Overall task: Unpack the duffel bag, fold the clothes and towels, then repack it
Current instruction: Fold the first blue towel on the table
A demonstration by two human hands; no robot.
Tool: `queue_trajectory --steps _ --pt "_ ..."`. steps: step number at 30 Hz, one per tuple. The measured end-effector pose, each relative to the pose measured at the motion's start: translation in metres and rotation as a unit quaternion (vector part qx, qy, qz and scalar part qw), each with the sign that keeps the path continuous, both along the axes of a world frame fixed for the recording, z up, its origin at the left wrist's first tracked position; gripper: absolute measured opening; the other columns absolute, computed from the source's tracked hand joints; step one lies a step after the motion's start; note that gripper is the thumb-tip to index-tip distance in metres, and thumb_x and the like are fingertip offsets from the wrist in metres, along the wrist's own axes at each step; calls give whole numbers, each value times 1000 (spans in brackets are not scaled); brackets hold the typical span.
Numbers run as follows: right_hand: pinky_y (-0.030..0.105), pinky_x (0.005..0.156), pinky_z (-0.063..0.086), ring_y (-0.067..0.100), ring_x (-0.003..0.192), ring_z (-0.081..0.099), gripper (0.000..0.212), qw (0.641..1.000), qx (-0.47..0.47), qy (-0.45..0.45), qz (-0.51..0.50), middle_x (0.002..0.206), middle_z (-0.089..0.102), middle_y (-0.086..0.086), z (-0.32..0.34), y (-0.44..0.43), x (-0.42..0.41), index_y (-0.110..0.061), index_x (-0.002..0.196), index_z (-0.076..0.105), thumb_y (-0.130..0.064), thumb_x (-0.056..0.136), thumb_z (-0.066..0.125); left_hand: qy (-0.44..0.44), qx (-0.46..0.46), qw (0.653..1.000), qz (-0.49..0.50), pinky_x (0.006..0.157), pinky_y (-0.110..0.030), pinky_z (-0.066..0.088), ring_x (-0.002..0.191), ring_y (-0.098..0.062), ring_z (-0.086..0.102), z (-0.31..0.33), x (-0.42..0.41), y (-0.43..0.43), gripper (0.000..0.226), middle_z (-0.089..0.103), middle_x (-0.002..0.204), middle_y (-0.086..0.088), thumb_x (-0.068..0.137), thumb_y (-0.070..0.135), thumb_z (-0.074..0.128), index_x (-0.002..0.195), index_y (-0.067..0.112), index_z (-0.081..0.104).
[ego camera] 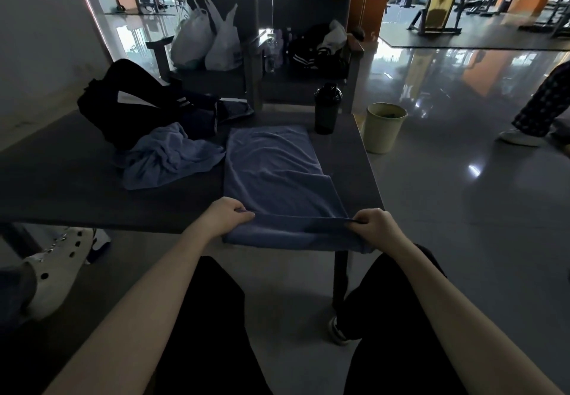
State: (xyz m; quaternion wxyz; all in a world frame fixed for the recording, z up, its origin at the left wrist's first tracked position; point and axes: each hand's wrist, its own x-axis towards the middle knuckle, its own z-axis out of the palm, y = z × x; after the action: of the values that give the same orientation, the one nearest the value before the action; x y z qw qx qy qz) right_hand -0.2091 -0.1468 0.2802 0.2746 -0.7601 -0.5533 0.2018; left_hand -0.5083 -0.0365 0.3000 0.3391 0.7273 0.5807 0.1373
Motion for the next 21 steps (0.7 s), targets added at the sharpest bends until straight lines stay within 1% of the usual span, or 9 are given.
queue_trajectory --steps 3,6,9,12,14,16,18,20,21 --pt "21 53 41 14 68 57 20 1000 -1 23 -12 69 64 4 8 2 -1 -13 70 66 -29 81 71 -23 -30 999 8 55 -21 38 66 -9 53 5 -4 -3 19 59 73 1 89 28 65 80 11 66" --pt "22 52 40 13 65 55 22 997 -35 67 -10 68 62 3 13 5 2 -13 69 66 -30 80 73 -44 -50 997 26 58 -21 41 69 -11 54 8 -15 0 24 62 77 -4 90 29 65 83 6 68" --pt "22 56 42 11 62 52 14 984 -65 163 13 68 60 2 15 7 4 -16 71 64 -16 84 69 -77 -56 994 48 61 -24 43 74 -13 57 7 -29 6 23 65 79 -4 89 31 65 80 10 69" --pt "18 53 46 11 64 54 11 970 -40 240 -7 74 61 3 15 14 -1 -14 82 65 -3 86 63 -97 -57 991 76 61 -25 43 75 -15 57 3 -34 13 23 65 82 -6 89 29 65 85 7 69" --pt "15 54 46 13 70 56 15 967 -5 250 -43 79 62 3 13 22 -7 -11 91 64 1 86 57 -130 -42 985 104 66 -27 44 79 -17 58 -2 -32 19 22 66 89 -9 89 24 65 93 2 68" --pt "19 60 45 16 80 57 19 965 27 247 -81 86 63 6 7 34 -12 -10 96 65 2 85 55 -150 -19 980 131 71 -27 43 85 -19 58 -6 -29 27 21 66 95 -12 89 18 65 99 -1 66" --pt "25 67 47 19 87 59 16 965 55 229 -119 92 65 6 1 46 -15 -11 95 66 -2 85 56 -152 -3 976 155 69 -27 42 86 -20 56 -9 -27 36 19 65 97 -13 89 16 65 99 0 65" --pt "33 76 49 22 91 61 11 961 74 214 -156 93 67 5 -5 58 -16 -10 94 67 -11 86 59 -145 10 973 178 71 -28 41 87 -23 58 -14 -27 47 19 65 98 -14 87 18 67 97 2 64" --pt "34 78 49 22 91 62 11 959 81 212 -169 91 67 4 -5 63 -17 -9 94 67 -14 87 60 -136 15 972 190 72 -29 41 88 -25 59 -15 -27 52 21 65 97 -13 87 20 68 96 2 64"
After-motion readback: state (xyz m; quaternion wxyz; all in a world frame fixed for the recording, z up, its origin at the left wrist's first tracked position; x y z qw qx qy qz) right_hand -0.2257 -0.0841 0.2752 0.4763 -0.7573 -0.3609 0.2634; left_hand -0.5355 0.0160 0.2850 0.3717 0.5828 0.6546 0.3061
